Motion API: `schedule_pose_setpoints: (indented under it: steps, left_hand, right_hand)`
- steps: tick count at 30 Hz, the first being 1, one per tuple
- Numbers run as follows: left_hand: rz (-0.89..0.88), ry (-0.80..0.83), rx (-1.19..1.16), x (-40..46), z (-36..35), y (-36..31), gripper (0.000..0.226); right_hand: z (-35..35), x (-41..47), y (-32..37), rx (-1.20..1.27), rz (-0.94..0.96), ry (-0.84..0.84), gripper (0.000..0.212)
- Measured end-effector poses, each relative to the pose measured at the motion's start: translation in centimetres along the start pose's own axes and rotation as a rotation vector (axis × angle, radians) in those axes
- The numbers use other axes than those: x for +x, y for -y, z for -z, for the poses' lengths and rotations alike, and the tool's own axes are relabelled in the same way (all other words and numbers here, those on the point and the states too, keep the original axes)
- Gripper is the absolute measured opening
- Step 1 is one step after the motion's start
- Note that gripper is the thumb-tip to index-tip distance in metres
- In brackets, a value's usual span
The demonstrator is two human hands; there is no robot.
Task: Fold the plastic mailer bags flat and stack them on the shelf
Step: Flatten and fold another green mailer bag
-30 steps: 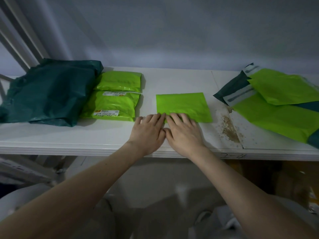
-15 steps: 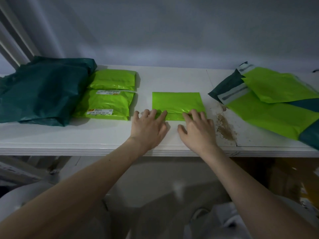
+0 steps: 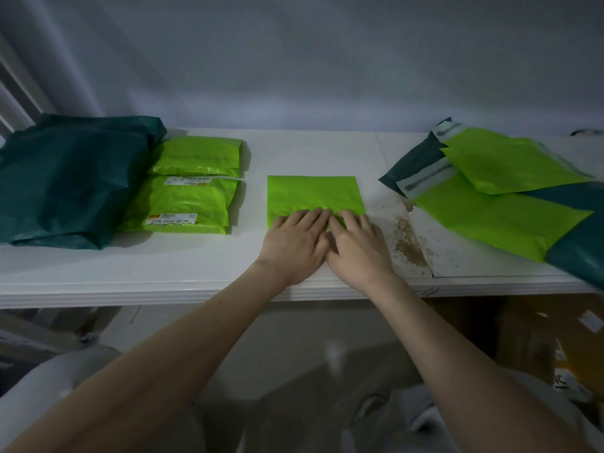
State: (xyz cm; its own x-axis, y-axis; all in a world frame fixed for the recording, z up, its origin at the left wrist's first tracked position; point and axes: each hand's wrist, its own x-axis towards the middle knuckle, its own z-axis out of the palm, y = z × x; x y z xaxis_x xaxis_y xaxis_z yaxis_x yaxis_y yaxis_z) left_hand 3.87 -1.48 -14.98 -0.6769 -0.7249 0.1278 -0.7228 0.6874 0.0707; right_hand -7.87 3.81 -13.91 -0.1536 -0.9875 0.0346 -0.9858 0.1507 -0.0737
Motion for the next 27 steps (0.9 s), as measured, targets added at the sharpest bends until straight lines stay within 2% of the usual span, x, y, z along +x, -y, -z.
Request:
schedule_pose_setpoints:
  steps: [6, 13, 17, 20, 23, 25, 27]
  left_hand:
    - [0.027, -0.006, 0.001, 0.5, -0.3, 0.0, 0.084]
    - [0.029, -0.008, -0.053, 0.8, -0.3, 0.8, 0.076]
    - [0.002, -0.045, -0.114, 0.8, 0.5, 1.9, 0.068]
    - [0.095, -0.091, -0.190, 1.4, 1.1, 2.6, 0.071]
    - [0.243, 0.011, -0.265, 2.1, 1.5, 4.1, 0.075]
    - [0.309, 0.071, -0.309, 2.4, 1.5, 5.0, 0.067]
    - [0.348, 0.049, -0.409, 2.7, 1.7, 5.3, 0.053]
  right_hand:
    - [0.6, 0.1, -1.0, 0.029, -0.193, -0.050, 0.046]
    - [1.2, 0.2, -1.4, 0.094, -0.224, -0.068, 0.039]
    - [1.9, 0.9, -1.6, 0.181, -0.292, -0.090, 0.043]
    - [1.9, 1.5, -1.6, 0.245, -0.371, -0.049, 0.053]
    - [1.6, 2.0, -1.4, 0.240, -0.383, -0.009, 0.062]
    - [1.4, 2.3, -1.3, 0.227, -0.370, -0.004, 0.066]
    - [1.2, 2.6, -1.1, 0.235, -0.364, -0.010, 0.067]
